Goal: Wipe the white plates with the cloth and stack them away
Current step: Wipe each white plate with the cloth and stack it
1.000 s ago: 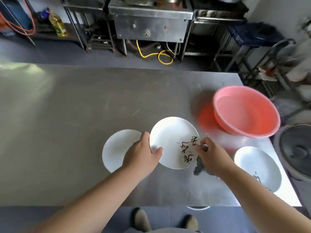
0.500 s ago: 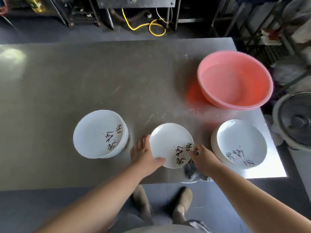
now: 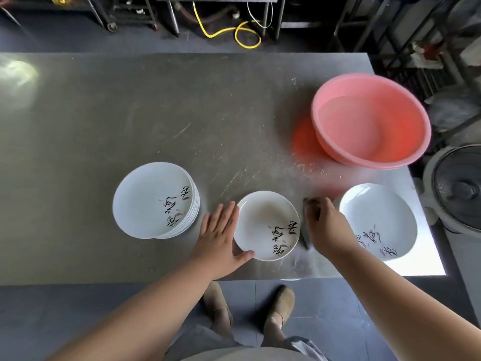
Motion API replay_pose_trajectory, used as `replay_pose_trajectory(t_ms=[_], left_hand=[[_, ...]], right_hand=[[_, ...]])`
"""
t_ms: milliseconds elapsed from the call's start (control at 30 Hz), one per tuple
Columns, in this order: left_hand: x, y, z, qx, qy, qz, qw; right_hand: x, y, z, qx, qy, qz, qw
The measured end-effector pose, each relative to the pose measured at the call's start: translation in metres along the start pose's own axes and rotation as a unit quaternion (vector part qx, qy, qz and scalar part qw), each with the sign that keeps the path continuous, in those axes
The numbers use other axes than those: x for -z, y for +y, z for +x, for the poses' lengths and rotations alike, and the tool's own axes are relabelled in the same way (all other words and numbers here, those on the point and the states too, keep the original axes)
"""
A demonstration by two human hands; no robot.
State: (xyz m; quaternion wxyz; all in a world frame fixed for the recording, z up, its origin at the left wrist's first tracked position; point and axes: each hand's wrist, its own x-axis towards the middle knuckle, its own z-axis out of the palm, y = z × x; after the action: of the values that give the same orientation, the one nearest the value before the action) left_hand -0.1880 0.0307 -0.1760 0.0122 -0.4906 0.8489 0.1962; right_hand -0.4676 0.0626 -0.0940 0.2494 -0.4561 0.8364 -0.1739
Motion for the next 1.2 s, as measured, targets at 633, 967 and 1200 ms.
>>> replay_pose_trajectory(t_ms=[633,967,1200], left_hand=[[-0.025,-0.011,0.007,-0.051,0.042,0.023,0.998],[-0.025,-0.011,0.008,-0.062,0.044,0.064,0.995],[-0.023,-0.010,0.008,-0.052,0.048,0.075,0.995]], right_hand=[[-0.103,-0.033,-0.015,0.240,-0.222,-0.258,0.909],[-0.049,0.026,-0.004,0.306,-0.237,-0.407,0.827],[-0.091,-0.021,-0.002,0.302,-0.241,-0.303,0.871]])
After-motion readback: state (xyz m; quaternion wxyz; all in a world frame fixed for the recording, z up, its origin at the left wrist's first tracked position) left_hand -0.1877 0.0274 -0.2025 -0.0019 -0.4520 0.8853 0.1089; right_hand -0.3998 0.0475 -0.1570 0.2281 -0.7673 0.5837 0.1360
